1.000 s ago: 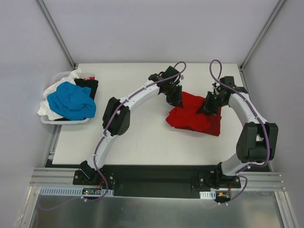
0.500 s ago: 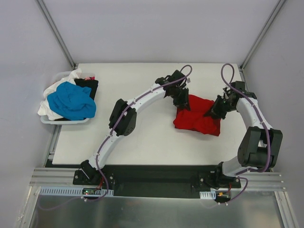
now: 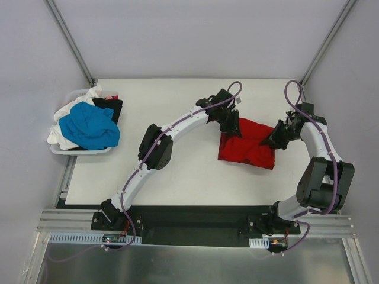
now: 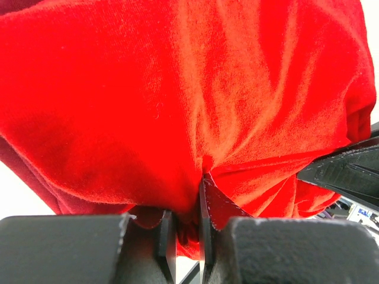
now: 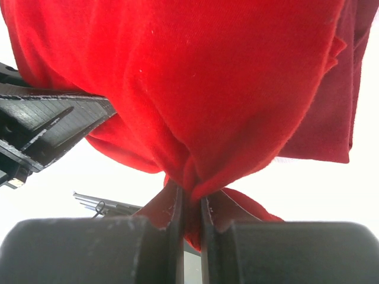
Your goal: Fold and stack the t-shirts
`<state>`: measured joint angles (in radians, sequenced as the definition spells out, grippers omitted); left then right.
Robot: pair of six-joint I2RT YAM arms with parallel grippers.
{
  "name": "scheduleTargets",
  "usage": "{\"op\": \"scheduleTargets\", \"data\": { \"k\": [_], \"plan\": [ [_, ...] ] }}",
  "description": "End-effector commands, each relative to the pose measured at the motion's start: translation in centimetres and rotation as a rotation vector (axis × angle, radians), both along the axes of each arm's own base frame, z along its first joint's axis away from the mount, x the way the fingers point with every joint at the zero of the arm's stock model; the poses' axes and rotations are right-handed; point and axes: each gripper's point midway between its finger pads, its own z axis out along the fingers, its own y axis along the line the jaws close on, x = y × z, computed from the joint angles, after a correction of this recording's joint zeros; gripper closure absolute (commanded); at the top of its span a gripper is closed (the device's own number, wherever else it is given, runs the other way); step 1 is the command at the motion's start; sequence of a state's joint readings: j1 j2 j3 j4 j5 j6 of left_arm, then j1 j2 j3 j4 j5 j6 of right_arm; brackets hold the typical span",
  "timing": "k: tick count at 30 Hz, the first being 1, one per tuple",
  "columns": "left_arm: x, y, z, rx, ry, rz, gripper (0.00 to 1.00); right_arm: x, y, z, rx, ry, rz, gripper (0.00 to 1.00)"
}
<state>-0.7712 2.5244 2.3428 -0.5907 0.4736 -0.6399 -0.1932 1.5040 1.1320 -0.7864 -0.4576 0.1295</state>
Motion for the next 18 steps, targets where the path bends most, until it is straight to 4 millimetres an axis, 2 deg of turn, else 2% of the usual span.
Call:
{"op": "scheduleTargets", "data": {
  "k": [1, 8, 18],
  "plan": [
    [4.6, 6.7, -3.8, 0.179, -0.001, 0.128, 0.98, -0.7, -2.6, -0.3, -0.077, 0.033, -0.072, 0.99],
    [5.2, 7.8, -4.2, 0.193, -0.001, 0.142, 0.97, -0.1, -3.1, -1.1, -0.081, 0.090, -0.074, 0.99],
    [3.9, 8.6, -4.6, 0.214, 0.021, 0.148, 0.98, 0.0, -3.7, -1.8, -0.113, 0.125, -0.058, 0.99]
  ]
}}
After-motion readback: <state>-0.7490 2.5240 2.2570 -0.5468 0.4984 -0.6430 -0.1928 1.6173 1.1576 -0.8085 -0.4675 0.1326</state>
